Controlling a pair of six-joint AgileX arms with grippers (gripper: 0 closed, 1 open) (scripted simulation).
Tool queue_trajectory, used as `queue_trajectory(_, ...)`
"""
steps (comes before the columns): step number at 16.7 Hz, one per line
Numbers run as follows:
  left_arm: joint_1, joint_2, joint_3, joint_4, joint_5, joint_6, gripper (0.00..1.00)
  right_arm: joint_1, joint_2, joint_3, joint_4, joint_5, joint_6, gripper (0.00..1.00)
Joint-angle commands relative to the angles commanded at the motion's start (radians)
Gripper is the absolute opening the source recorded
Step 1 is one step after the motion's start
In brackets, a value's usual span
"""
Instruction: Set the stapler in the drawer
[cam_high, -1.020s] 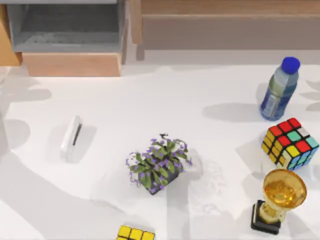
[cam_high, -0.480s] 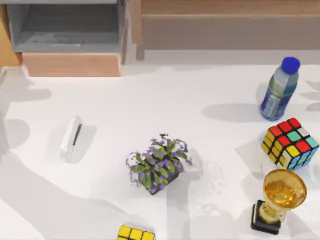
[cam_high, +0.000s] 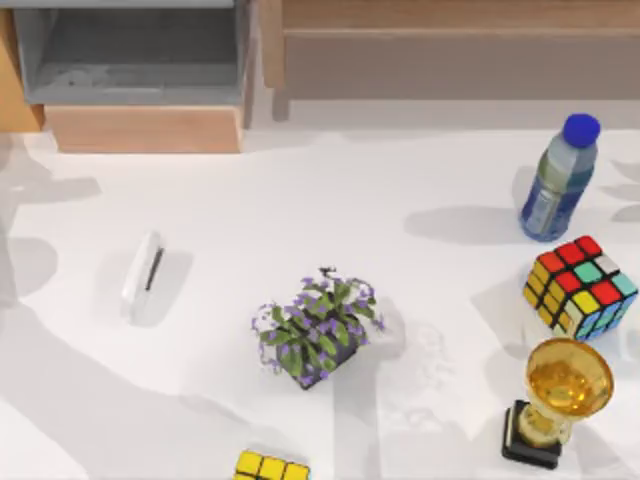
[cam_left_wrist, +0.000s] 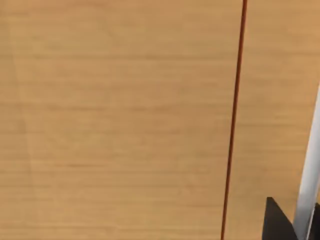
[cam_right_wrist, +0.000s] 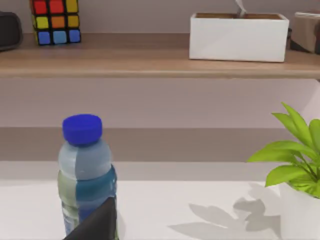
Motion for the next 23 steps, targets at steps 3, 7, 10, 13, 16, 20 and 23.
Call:
queue_trajectory(3, 0.0, 0.0, 0.0, 0.0, 0.0, 0.0, 0.0, 0.0, 0.0, 0.0, 0.0, 0.0, 0.0, 1.0)
queue_trajectory(7, 0.004, 0.009, -0.001, -0.009, 0.0, -0.005, 0.0, 0.0, 0.0, 0.0, 0.0, 0.0, 0.0, 1.0)
queue_trajectory(10, 0.01, -0.007, -0.037, 0.009, 0.013, -0.005, 0.0, 0.0, 0.0, 0.0, 0.0, 0.0, 0.0, 1.0)
queue_trajectory(13, 0.031, -0.051, -0.134, 0.059, 0.038, -0.003, 0.0, 0.0, 0.0, 0.0, 0.0, 0.0, 0.0, 1.0)
queue_trajectory(16, 0.06, -0.097, -0.234, 0.114, 0.06, 0.0, 0.0, 0.0, 0.0, 0.0, 0.0, 0.0, 0.0, 1.0)
queue_trajectory(20, 0.074, -0.118, -0.279, 0.139, 0.07, -0.002, 0.0, 0.0, 0.0, 0.0, 0.0, 0.0, 0.0, 1.0)
queue_trajectory(23, 0.068, -0.113, -0.279, 0.138, 0.069, -0.001, 0.0, 0.0, 0.0, 0.0, 0.0, 0.0, 0.0, 1.0)
